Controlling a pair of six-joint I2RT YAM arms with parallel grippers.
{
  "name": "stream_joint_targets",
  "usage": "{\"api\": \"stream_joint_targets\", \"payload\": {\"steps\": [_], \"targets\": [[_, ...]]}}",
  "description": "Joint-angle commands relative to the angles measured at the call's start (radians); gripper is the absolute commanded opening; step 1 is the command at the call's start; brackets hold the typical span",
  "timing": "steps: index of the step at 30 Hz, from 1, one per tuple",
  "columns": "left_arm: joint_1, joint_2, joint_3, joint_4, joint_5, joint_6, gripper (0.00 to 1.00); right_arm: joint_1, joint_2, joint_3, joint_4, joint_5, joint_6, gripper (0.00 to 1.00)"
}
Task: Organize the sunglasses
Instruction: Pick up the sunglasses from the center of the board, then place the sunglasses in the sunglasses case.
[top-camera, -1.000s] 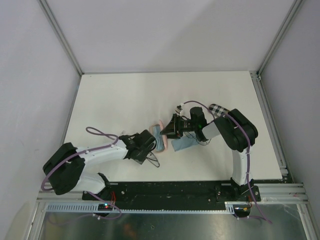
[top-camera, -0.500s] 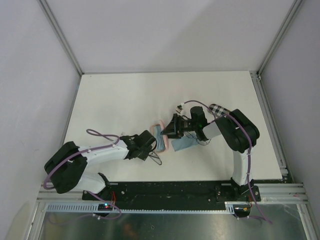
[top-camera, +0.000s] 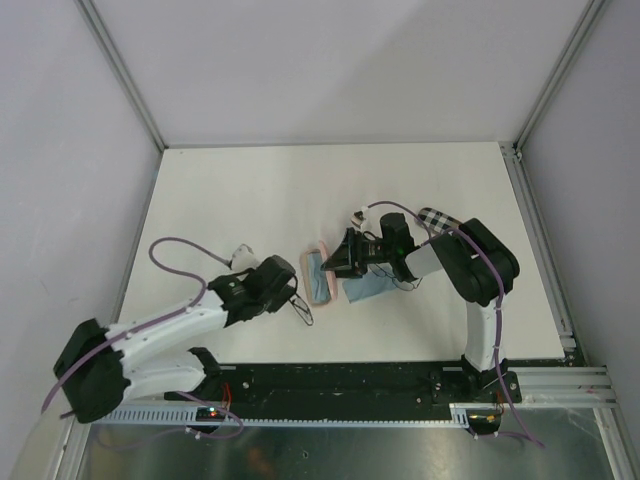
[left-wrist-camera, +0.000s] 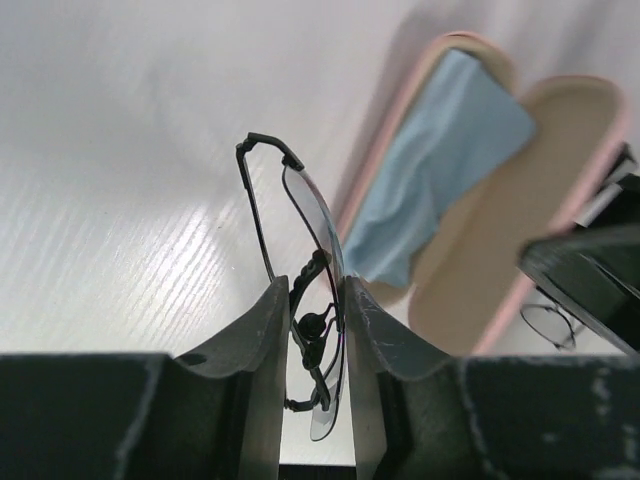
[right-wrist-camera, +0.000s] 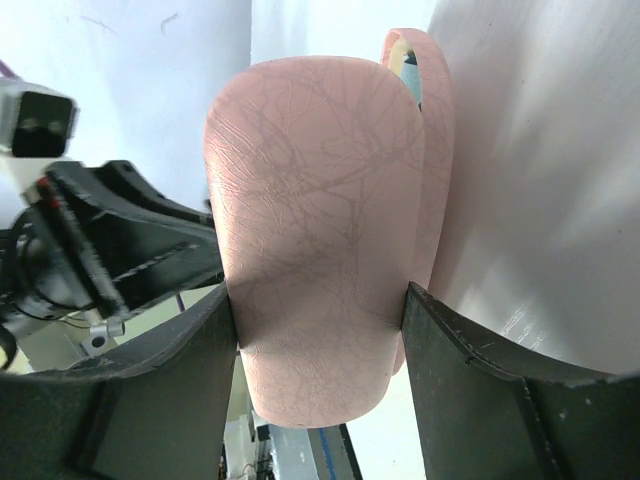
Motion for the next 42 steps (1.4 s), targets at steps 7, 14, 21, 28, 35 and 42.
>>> {"api": "stream_joint_targets", "payload": {"steps": [7, 14, 21, 28, 35, 42], "targets": [[0.091, -0.317, -0.119, 0.331, 0.109, 0.478, 0.31, -0.009, -0.055, 0.019, 0.024, -0.002, -0.021, 0.46], [0.199, -0.225, -0.14, 0.695, 0.357, 0.649, 0.3, -0.013, -0.071, 0.019, -0.015, 0.0, -0.043, 0.46], [0.236, -0.03, -0.111, 0.92, 0.487, 0.696, 0.31, -0.021, -0.08, 0.018, -0.01, -0.008, -0.029, 0.46], [0.272, 0.096, -0.133, 1.037, 0.549, 0.703, 0.3, -0.031, -0.086, 0.019, 0.006, -0.02, -0.013, 0.46], [0.32, 0.181, -0.154, 1.109, 0.618, 0.712, 0.3, -0.033, -0.071, 0.019, 0.033, -0.034, 0.01, 0.46], [0.343, 0.242, -0.186, 1.198, 0.695, 0.721, 0.3, -0.034, -0.048, 0.019, 0.063, -0.034, 0.032, 0.46]]}}
